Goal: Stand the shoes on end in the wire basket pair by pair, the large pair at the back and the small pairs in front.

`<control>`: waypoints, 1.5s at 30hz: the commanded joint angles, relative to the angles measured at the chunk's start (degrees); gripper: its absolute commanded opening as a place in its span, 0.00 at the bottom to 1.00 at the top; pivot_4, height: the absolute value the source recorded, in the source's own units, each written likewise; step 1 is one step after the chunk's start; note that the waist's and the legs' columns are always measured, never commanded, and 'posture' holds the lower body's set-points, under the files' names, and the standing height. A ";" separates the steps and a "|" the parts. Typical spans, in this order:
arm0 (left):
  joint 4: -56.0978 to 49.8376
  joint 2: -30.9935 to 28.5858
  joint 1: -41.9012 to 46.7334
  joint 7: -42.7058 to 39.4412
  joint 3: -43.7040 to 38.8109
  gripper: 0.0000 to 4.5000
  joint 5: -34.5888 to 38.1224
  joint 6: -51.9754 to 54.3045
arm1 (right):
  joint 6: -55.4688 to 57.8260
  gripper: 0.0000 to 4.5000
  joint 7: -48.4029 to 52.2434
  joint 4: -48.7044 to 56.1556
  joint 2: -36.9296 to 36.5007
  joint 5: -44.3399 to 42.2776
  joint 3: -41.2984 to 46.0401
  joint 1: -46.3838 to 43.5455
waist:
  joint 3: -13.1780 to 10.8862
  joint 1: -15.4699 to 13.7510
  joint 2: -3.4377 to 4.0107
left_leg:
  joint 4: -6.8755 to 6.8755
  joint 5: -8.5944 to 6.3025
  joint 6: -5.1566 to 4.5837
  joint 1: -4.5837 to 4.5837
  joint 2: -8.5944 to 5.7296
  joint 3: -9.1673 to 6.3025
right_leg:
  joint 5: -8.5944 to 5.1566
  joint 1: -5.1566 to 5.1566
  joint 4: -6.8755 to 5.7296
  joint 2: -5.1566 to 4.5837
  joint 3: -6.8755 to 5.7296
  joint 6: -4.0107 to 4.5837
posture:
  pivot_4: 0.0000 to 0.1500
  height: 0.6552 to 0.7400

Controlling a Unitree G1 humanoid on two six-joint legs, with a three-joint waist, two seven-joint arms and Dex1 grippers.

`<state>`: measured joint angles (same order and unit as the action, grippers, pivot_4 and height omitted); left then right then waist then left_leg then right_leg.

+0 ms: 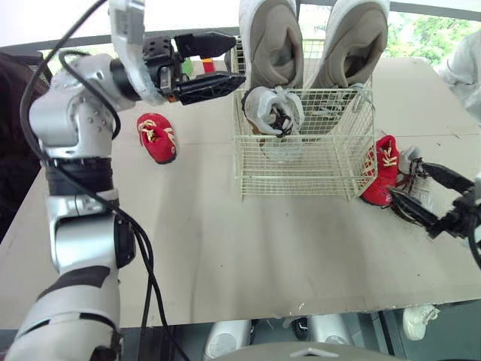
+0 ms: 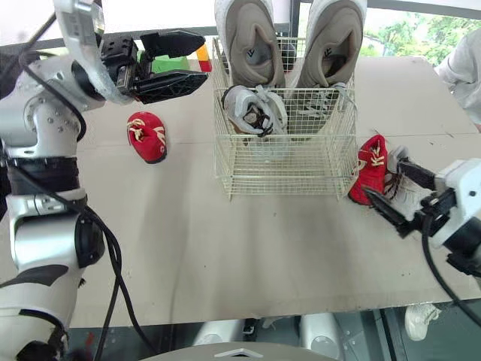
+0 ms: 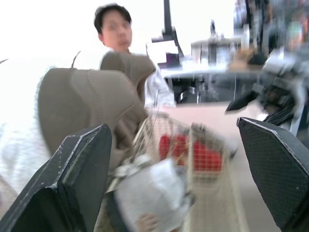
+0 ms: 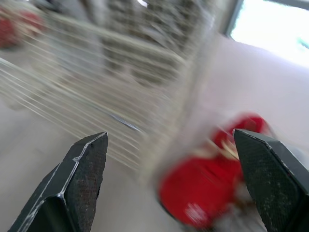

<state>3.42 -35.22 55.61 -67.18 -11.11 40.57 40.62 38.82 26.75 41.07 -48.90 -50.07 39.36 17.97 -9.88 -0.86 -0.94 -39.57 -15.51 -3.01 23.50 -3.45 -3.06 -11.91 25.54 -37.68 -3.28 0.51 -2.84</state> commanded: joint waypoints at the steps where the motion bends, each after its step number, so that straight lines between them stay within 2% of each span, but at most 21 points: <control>1: -14.39 2.69 -4.08 8.29 -0.68 0.99 5.86 4.66 | 4.48 0.88 1.85 -4.05 -4.44 0.32 4.09 -0.30 | 0.00 0.02 -0.01 | 0.00 0.00 0.00 -0.03 0.00 0.03 | 0.00 -0.02 -0.01 0.00 0.05 0.00 | 1.00 1.00; 5: -23.01 3.89 -11.51 10.87 2.81 0.99 7.29 6.42 | 10.32 0.88 3.00 -13.46 -14.39 5.37 -2.48 -5.44 | 0.01 0.57 0.02 | 0.22 -0.01 0.00 -0.63 0.03 0.38 | -0.01 -0.40 0.02 0.02 0.40 0.01 | 1.00 1.00; 8: -27.38 4.30 -15.86 11.35 5.07 0.99 8.26 6.19 | 13.54 0.88 6.22 -22.60 -19.67 6.95 -12.20 -14.32 | 0.01 0.97 0.00 | 0.29 -0.15 -0.23 -1.09 0.18 0.44 | -0.03 -0.80 0.10 0.12 0.38 0.04 | 1.00 1.00; 13: -31.90 3.26 -21.06 12.32 7.15 0.99 6.13 3.29 | 20.33 0.88 10.21 -39.49 -17.71 10.59 -28.90 -36.85 | -0.03 1.30 0.03 | 0.29 -0.18 -0.27 -1.25 0.27 0.65 | -0.03 -0.96 0.19 0.18 0.49 0.06 | 1.00 1.00; 18: -33.23 2.48 -22.74 13.73 7.71 0.99 5.09 1.44 | 20.11 0.88 14.31 -54.64 -13.08 18.26 -39.60 -50.85 | -0.02 1.47 0.03 | 0.30 -0.16 -0.24 -1.18 0.29 0.76 | -0.01 -0.94 0.40 0.19 0.55 0.04 | 1.00 1.00; 21: -34.09 2.22 -23.69 14.79 7.70 1.00 5.23 0.93 | 18.03 0.70 18.15 -60.73 -12.78 23.44 -44.79 -53.43 | -0.01 0.66 0.06 | 0.30 -0.17 -0.26 -0.96 0.27 0.69 | 0.00 -0.87 0.63 0.16 0.46 0.03 | 1.00 1.00; 24: -34.26 1.70 -24.32 14.40 7.77 1.00 5.04 0.17 | 16.65 0.33 19.99 -63.54 -12.37 26.40 -46.32 -54.79 | 0.00 0.33 0.07 | 0.29 -0.22 -0.31 -0.75 0.26 0.70 | 0.02 -0.72 0.80 0.14 0.49 0.02 | 1.00 1.00; 25: -34.15 1.72 -24.32 14.34 7.87 1.00 5.26 0.21 | 16.61 0.29 19.81 -63.46 -12.23 26.54 -45.53 -54.66 | 0.00 0.14 0.07 | 0.30 -0.22 -0.31 -0.75 0.26 0.70 | 0.03 -0.73 0.83 0.14 0.48 0.02 | 1.00 1.00; 26: -33.98 1.71 -24.28 14.24 8.10 1.00 5.29 -0.01 | 16.46 0.20 19.57 -63.22 -12.10 26.81 -44.50 -54.43 | 0.01 0.06 0.07 | 0.29 -0.22 -0.31 -0.75 0.26 0.70 | 0.04 -0.74 0.85 0.13 0.49 0.02 | 1.00 1.00; 27: -33.85 1.69 -24.27 13.88 8.38 1.00 5.24 -0.45 | 15.78 0.17 19.40 -62.26 -12.27 26.99 -43.30 -53.61 | 0.01 0.04 0.07 | 0.29 -0.22 -0.31 -0.75 0.25 0.70 | 0.04 -0.75 0.85 0.12 0.48 0.03 | 1.00 1.00; 28: -33.74 1.64 -24.34 13.56 8.62 1.00 5.20 -0.73 | 15.23 0.06 18.63 -60.09 -12.59 26.50 -40.63 -51.82 | 0.01 -0.05 0.07 | 0.27 -0.22 -0.31 -0.75 0.25 0.69 | 0.05 -0.76 0.85 0.12 0.48 0.04 | 1.00 1.00; 29: -33.60 1.59 -24.45 13.34 8.85 1.00 5.11 -1.02 | 15.64 0.00 17.77 -57.62 -12.87 25.64 -37.41 -49.77 | 0.01 -0.06 0.07 | 0.28 -0.22 -0.31 -0.76 0.25 0.68 | 0.07 -0.76 0.85 0.12 0.47 0.05 | 1.00 1.00; 32: -33.10 1.27 -24.58 12.62 9.14 1.00 5.17 -1.61 | 18.72 0.00 15.55 -48.45 -12.95 22.84 -27.00 -42.34 | 0.03 -0.30 0.12 | 0.29 -0.23 -0.31 -0.74 0.25 0.65 | 0.07 -0.76 0.84 0.10 0.45 0.05 | 1.00 1.00; 35: -32.34 1.13 -24.30 11.98 9.11 1.00 5.64 -1.70 | 25.43 0.00 12.63 -33.92 -10.09 18.14 -12.15 -34.61 | 0.04 -0.24 0.23 | 0.33 -0.23 -0.31 -0.63 0.25 0.61 | 0.07 -0.65 0.84 0.11 0.43 0.04 | 1.00 1.00; 38: -31.70 1.03 -24.13 11.76 8.86 1.00 6.06 -1.42 | 29.43 0.00 8.66 -19.64 -4.56 11.67 -1.62 -34.66 | 0.08 0.45 0.34 | 0.36 -0.23 -0.30 -0.66 0.27 0.64 | 0.08 -0.62 0.78 0.14 0.48 0.03 | 1.00 1.00; 42: -31.77 1.07 -24.84 13.07 8.06 1.00 7.04 -0.33 | 28.77 0.00 -0.40 -9.65 6.60 2.26 1.74 -45.14 | 0.11 1.57 0.38 | 0.36 -0.36 -0.53 -0.90 0.33 0.73 | 0.11 -0.72 0.68 0.23 0.60 -0.02 | 1.00 1.00; 45: -33.12 1.59 -26.84 15.98 6.67 1.00 7.22 -0.70 | 17.48 0.00 -7.09 -6.83 18.98 4.28 -6.42 -53.48 | 0.18 1.81 0.29 | 0.36 -0.37 -0.55 -1.05 0.37 0.72 | 0.12 -0.84 0.67 0.28 0.56 -0.01 | 1.00 1.00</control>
<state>-27.84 -33.80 29.30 -52.73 -2.56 46.82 40.72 63.59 23.07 31.68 -32.68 -46.64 36.82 -32.96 -9.70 0.95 -0.65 -39.21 -15.87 -3.56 22.44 -3.08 -2.32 -11.79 24.70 -37.02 -3.00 1.11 -2.84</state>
